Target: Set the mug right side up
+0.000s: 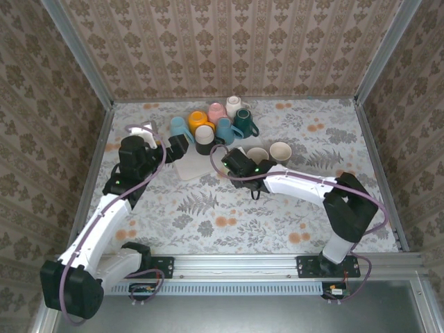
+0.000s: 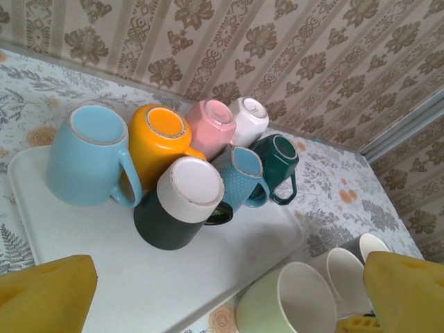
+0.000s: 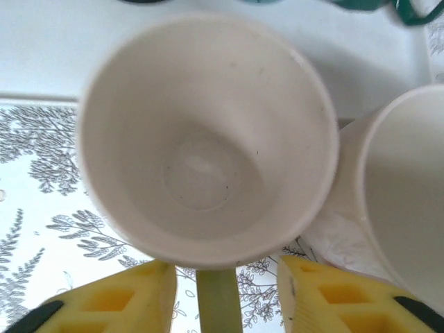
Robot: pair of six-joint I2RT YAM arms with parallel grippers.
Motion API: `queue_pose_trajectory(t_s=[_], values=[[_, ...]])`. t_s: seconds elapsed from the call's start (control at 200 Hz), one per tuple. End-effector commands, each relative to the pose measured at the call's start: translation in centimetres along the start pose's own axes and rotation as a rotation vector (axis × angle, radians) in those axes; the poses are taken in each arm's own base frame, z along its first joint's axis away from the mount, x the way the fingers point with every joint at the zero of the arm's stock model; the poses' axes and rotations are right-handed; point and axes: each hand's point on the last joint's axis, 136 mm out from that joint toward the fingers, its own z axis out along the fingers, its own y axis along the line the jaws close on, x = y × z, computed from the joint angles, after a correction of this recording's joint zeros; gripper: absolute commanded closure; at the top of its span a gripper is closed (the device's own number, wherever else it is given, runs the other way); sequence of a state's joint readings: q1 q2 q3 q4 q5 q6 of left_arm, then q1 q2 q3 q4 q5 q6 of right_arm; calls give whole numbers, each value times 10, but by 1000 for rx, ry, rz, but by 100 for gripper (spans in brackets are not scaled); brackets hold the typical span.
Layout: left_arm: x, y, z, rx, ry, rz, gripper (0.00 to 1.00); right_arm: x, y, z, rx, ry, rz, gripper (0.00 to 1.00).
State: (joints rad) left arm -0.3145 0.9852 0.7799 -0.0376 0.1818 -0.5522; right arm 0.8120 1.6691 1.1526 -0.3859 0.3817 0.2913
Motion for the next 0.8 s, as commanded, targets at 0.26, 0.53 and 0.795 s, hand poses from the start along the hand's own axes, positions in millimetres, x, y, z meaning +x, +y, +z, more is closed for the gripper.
queue_pose_trajectory(t_s=[0.26,0.53,0.795], values=[[1,29,-4,-231,43,56,0,-30,-10,-77,-126,-161,50,47],[-1,65,11,-584,244,-151,0,-38,-15,-117,-208,-245,112,47],[-12,84,51,-746,376,-294,0,-34,-22,-126,-199,-275,131,40]])
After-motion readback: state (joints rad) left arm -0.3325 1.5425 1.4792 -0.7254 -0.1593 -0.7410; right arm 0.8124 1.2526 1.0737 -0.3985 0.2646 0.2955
